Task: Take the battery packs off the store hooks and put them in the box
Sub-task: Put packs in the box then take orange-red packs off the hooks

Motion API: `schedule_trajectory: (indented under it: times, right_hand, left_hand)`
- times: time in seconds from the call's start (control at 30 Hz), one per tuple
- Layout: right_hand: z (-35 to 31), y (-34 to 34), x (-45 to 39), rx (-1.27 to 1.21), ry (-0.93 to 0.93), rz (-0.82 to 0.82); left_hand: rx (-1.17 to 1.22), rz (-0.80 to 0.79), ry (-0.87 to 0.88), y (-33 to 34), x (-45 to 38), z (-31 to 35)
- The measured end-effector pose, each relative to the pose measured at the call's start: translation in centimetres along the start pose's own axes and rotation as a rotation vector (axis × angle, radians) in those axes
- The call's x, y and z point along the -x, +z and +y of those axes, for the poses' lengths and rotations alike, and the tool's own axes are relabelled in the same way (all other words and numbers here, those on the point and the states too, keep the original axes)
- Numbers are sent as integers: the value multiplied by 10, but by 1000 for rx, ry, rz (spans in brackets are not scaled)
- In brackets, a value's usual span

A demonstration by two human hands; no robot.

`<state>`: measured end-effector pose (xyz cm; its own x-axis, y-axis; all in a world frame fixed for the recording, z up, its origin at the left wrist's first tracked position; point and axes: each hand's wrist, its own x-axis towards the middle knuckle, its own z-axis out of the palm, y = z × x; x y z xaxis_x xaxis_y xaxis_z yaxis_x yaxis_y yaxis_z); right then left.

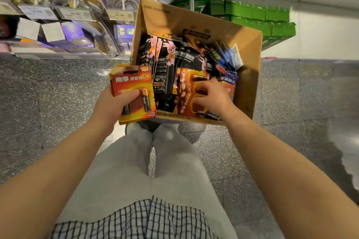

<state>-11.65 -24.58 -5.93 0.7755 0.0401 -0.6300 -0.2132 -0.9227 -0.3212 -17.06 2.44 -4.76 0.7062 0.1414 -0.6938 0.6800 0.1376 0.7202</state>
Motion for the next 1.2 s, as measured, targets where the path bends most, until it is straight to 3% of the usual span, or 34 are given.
schedule_trajectory:
  times: [0.17,0.43,0.57,0.77,0.93,1.2]
  right_hand:
    - [-3,8,4,127,-102,56]
    - [-34,-34,32,-769,17,129]
    - [-64,-51,42,-1020,-39,78]
    - [-95,-35,41,-1029,46,-81]
    - [-115,-6,49,-1051,2,-53]
    - [-106,15,58,-1183,77,2]
  left_hand:
    - [-19,68,72,8,10,1]
    - [2,63,79,23,7,14]
    - [-13,92,91,28,10,23]
    - [8,38,127,29,24,28]
    - [63,-122,127,31,27,20]
    - [49,-184,-14,37,22,4]
